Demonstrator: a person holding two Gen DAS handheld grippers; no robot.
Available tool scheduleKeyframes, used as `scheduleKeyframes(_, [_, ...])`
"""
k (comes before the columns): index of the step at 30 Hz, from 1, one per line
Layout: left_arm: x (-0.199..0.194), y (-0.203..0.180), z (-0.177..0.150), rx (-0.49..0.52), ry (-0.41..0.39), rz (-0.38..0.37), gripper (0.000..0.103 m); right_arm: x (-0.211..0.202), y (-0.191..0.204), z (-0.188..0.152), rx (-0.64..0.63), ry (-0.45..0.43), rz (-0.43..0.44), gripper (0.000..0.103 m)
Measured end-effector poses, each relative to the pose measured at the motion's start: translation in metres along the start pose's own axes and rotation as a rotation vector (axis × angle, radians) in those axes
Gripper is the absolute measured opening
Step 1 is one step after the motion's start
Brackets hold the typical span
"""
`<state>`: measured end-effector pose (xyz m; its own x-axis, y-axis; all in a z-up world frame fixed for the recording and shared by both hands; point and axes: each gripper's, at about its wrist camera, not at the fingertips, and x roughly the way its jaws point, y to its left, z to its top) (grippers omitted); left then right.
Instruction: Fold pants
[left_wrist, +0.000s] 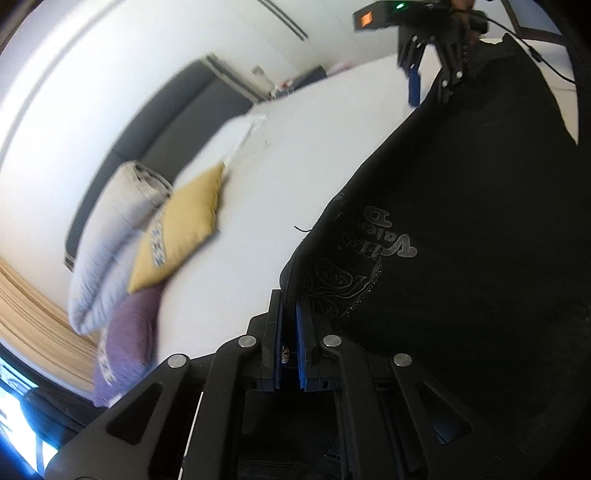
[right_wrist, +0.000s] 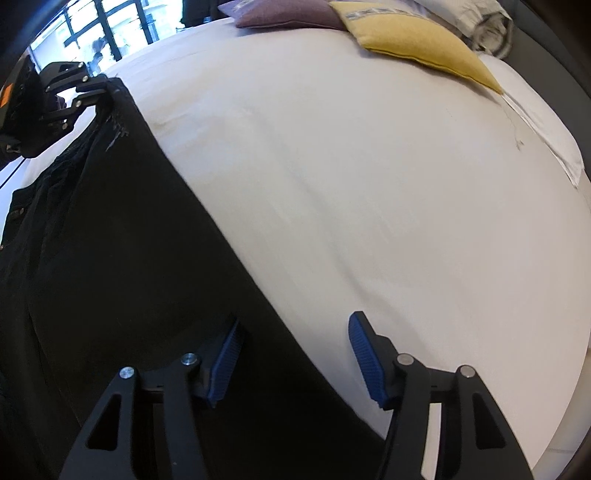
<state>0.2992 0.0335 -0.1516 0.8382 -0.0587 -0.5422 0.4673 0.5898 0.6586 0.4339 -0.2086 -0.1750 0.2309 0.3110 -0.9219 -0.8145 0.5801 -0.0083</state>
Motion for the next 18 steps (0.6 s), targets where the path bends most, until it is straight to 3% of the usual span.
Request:
scheduleKeyframes(4, [-0.034, -0.016, -0.008, -0.004, -0.035, 0.018, 0.005, 0.004, 0.012, 0.015, -0.061, -0.001, -0.006, 0.061])
scheduleKeyframes(6, [-0.045, -0.023, -0.011, 0.004, -0.048, 0.023, 0.005, 0.01, 0.015, 0.019, -0.069, 0.03, -0.01, 0.046])
scheduleKeyframes(7, [-0.047, -0.024, -0.011, 0.015, -0.057, 0.029, 0.005, 0.012, 0.017, 0.02, -0.065, 0.046, -0.004, 0.043])
scheduleKeyframes(9, [-0.041, -0.021, -0.004, 0.032, -0.061, 0.035, 0.005, 0.018, 0.024, 0.024, -0.049, 0.072, 0.023, 0.024])
scheduleKeyframes(12, [-0.043, -0.018, -0.003, 0.014, -0.062, 0.036, 0.005, 0.018, 0.036, 0.027, -0.058, 0.087, 0.024, 0.009])
scheduleKeyframes(18, [-0.02, 0.012, 0.004, -0.05, -0.03, 0.011, 0.005, -0.017, 0.055, 0.025, -0.066, 0.016, -0.025, 0.005])
